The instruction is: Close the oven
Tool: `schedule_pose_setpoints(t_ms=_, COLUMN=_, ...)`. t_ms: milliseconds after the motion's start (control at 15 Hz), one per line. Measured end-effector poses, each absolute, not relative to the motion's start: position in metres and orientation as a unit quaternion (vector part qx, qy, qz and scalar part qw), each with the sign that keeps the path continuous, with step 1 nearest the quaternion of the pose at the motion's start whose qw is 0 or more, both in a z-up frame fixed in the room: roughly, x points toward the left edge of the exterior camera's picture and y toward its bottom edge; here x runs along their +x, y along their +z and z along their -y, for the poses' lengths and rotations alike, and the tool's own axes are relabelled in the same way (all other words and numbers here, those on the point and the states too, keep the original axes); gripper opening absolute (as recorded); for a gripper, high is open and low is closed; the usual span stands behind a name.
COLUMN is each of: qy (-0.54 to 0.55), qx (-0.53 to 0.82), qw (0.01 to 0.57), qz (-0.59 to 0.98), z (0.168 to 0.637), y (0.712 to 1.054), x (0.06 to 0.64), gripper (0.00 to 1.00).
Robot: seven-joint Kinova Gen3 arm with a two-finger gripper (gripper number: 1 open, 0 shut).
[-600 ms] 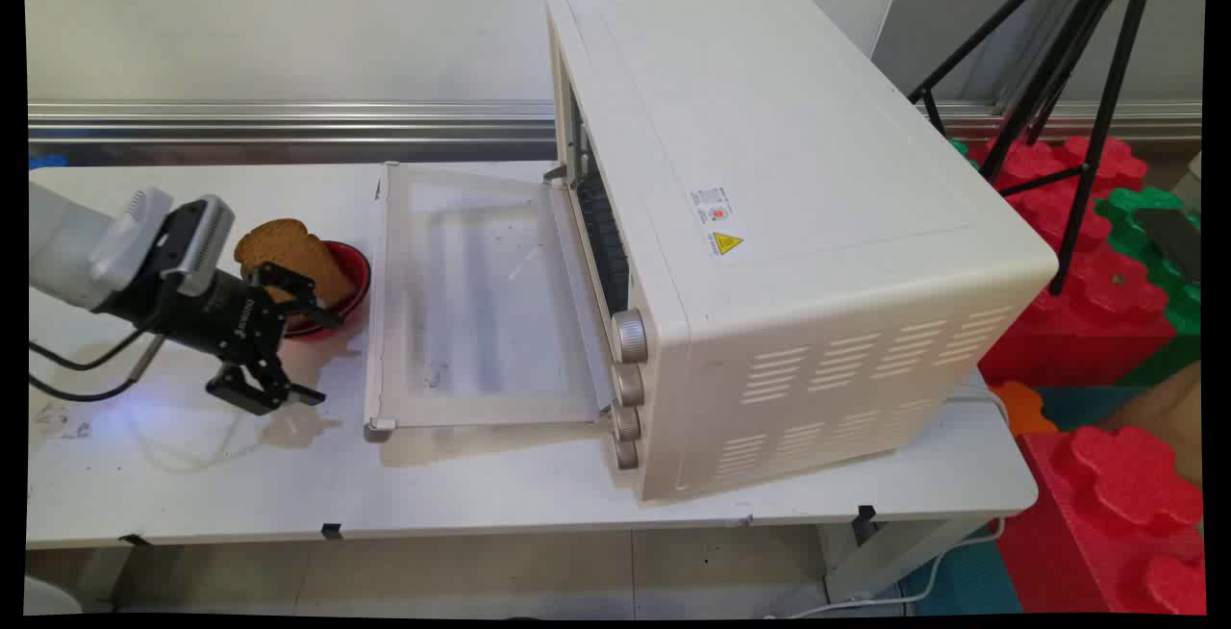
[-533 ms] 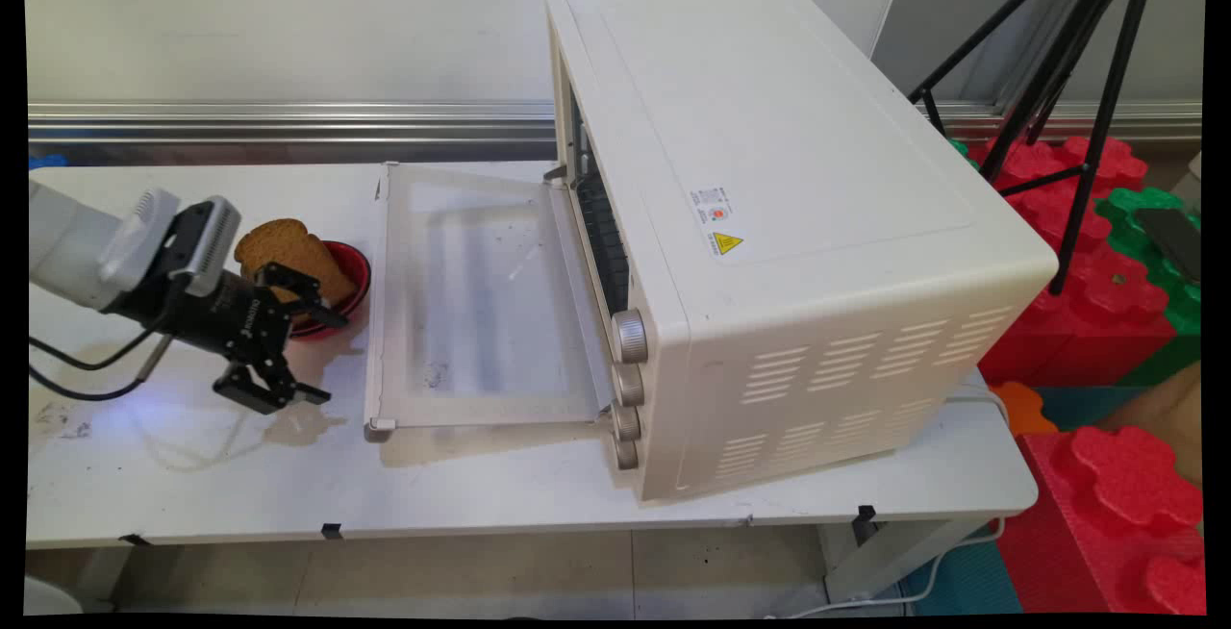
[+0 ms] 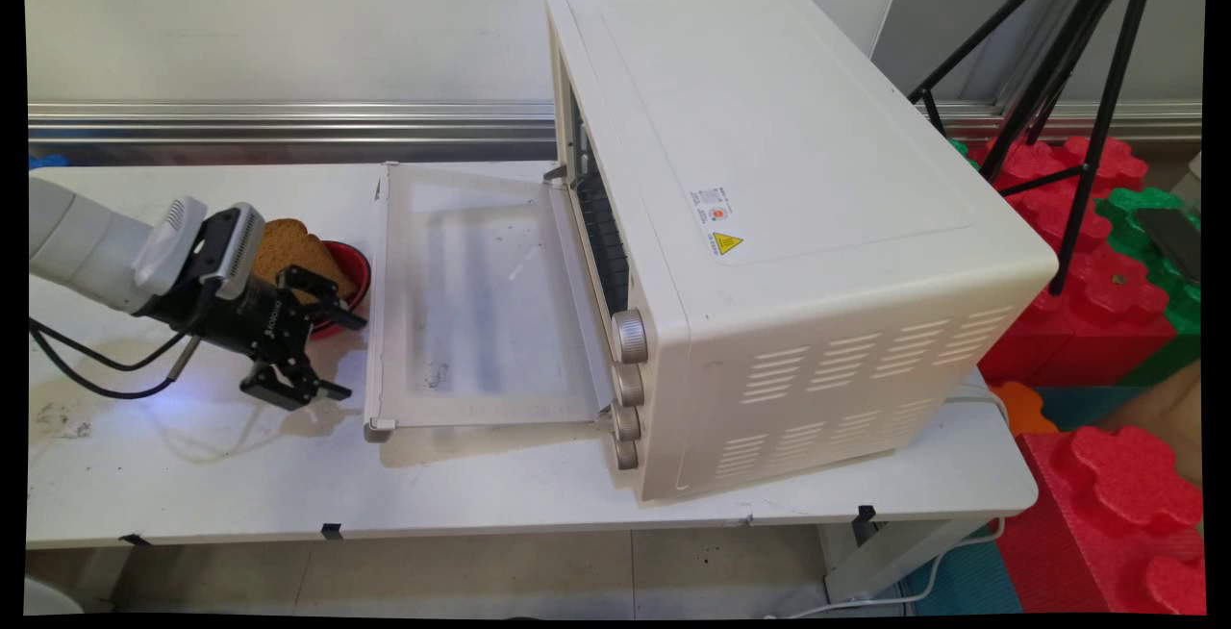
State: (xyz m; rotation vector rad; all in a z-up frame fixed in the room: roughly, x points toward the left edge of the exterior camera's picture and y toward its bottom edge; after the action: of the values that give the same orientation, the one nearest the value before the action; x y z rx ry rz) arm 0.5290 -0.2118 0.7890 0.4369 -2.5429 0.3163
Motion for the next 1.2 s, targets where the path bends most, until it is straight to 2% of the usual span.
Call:
schedule_pose_setpoints(t_ms=67, qy=0.118, qx=0.161, qw=0.269, qz=0.942, z=0.213, y=0.787, x=0.528, gripper=0.00)
schedule_pose_setpoints(t_ms=1200, qy=0.125, qx=0.170, qw=0.301, qz=0.930, z=0.223, y=0.780, x=0.522, gripper=0.00)
